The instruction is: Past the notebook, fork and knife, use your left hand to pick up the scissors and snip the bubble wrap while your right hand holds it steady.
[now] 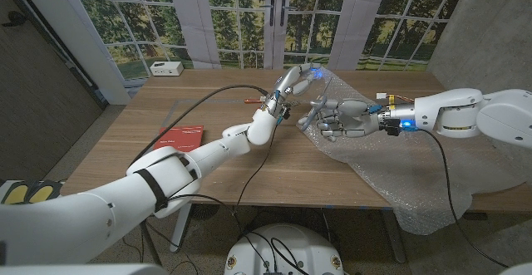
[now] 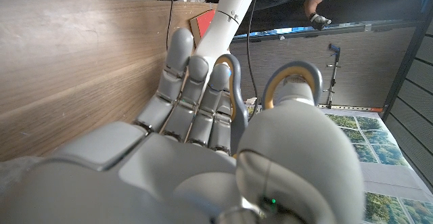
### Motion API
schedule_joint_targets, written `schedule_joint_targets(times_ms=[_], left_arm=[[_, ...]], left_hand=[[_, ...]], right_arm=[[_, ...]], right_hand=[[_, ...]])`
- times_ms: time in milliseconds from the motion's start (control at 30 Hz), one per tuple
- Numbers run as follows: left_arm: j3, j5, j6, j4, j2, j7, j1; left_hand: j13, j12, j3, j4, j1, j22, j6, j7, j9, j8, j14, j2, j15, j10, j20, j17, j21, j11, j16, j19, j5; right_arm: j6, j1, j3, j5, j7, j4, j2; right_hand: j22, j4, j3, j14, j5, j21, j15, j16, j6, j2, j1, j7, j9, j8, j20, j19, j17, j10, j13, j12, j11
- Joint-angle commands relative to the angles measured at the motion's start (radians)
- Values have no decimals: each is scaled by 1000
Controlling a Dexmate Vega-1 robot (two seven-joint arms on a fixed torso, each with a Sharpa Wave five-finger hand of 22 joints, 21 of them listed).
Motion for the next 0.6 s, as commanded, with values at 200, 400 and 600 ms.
schedule_joint_targets(times_ms=[200,400,600], left_arm=[[-5,11,-8,-61,36,-9,17],[-10,25,-17,-65,36,4,14],[-14,30,-27,-63,44,-1,14]], left_hand=[[4,4,3,-5,-1,-1,9,-4,4,-6,2,0,-85,9,-25,4,8,3,-1,-7,-2],[4,4,3,-5,-2,-1,9,-1,3,-8,2,0,-84,9,-25,5,10,3,-2,-8,-2],[5,4,3,-5,-3,-2,8,-2,4,-9,0,0,-84,10,-24,5,11,2,-3,-10,-2]], right_arm=[[-8,4,11,0,-19,-20,-5],[-15,19,4,-3,-23,-24,-4],[-19,32,0,-9,-28,-27,-6]], right_hand=[[0,-3,-7,10,-1,-3,-136,-2,-2,12,2,7,1,6,-74,9,4,5,-3,5,-4],[2,-4,-8,9,-1,-2,-136,-3,-3,14,4,8,1,6,-74,7,5,1,5,9,-4],[-3,-4,-10,9,-2,-5,-136,-3,-2,15,5,7,1,6,-75,10,6,2,3,9,-6]])
